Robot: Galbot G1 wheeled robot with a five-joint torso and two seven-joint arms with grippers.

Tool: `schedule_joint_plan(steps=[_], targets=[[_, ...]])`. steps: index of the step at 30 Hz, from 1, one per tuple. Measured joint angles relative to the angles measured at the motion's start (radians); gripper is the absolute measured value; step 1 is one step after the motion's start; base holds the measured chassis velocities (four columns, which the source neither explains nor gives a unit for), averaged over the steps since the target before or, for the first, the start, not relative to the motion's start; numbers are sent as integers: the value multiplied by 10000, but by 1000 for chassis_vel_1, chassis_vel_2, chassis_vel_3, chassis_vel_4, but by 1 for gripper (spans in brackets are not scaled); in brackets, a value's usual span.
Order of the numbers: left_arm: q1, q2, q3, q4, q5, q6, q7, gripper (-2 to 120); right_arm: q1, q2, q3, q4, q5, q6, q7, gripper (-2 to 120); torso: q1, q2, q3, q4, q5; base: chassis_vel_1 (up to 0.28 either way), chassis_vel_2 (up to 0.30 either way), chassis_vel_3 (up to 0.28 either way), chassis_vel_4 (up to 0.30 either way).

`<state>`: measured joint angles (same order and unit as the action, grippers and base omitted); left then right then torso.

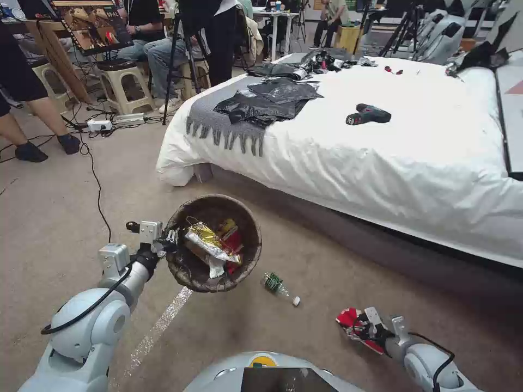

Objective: Pick up the trash bin, then pick up the garbage from the floor and place it into the trash bin.

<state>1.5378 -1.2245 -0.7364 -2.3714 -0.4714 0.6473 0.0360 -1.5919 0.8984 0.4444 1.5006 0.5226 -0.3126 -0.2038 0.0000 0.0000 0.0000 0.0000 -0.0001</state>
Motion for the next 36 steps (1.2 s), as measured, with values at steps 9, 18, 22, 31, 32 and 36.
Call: schedule_joint_plan(steps=[9,18,22,31,32,36], targets=[[-38,35,25,29,-20,-8,-1,2,-27,118,3,-171,-153,160,18,66,0,0,0,-1,-4,0,0,0,0],[-98,76,44,32,-61,-14,-15,2,11,255,-4,-302,-174,255,94,34,0,0,0,-2,-5,0,0,0,0],[-109,76,63,37,-64,-16,-18,2,15,279,-11,-336,-169,302,116,24,0,0,0,0,-5,0,0,0,0],[-151,98,59,55,-100,-17,-29,2,51,376,-50,-349,-166,363,270,14,0,0,0,-3,-2,0,0,0,0],[-150,98,53,54,-104,-17,-30,2,55,375,-53,-340,-166,365,278,14,0,0,0,-2,0,0,0,0,0],[-146,98,43,51,-108,-13,-35,2,84,367,-71,-305,-166,364,303,14,0,0,0,-1,2,0,0,0,0]])
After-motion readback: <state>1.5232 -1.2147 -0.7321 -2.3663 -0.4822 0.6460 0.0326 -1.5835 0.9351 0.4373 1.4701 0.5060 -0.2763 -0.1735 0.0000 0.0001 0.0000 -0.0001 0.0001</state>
